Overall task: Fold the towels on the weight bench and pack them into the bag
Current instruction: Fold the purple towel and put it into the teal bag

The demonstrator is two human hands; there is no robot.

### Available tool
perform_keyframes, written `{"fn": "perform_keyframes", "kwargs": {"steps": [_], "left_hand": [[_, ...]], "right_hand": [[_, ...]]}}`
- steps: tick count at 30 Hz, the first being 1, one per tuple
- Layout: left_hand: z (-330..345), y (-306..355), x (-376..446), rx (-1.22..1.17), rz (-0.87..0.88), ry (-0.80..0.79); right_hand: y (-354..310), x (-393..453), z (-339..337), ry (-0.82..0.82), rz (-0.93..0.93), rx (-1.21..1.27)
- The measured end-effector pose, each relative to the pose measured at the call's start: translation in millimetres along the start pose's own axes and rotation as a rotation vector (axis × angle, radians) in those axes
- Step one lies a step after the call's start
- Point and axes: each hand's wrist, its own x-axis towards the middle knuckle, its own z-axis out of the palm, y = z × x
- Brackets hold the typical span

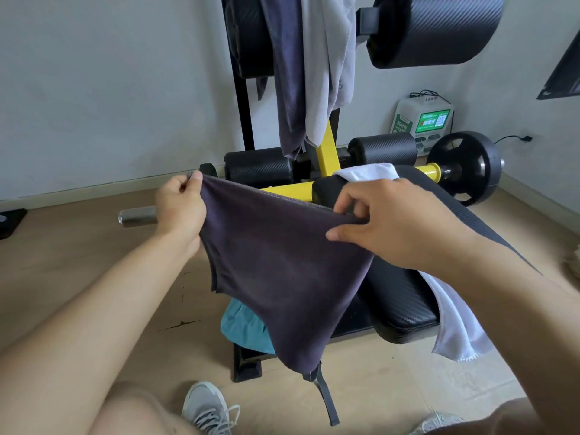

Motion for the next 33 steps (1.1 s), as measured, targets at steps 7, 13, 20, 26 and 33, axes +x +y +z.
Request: {"fn": "perform_keyframes", "kwargs": {"steps": [7,13,20,26,33], "left_hand": [[-0.7,4.0,-5.4,-0.021,0.095,-0.128],[3.9,9.3,-9.7,0.005,0.156,-0.108],[7.5,7.6,-13.3,0.050,0.184,-0.118],[8.1,5.7,-11.8,0.075,0.146,-0.096],[14.2,8.6,-26.8,0.041,0.152,-0.203]], "right_hand": [[6.6,4.4,-1.7,0.044,0.182,-0.142],[-0.7,-1.1,-10.1,-0.044,0.048,-0.015],[-1.1,-3.6,0.6,-0.348,0.095,0.126],[14.3,3.8,-3.8,-0.309,0.245,0.436],[5.0,1.6,-0.8,-0.258,0.278,0.810]]}}
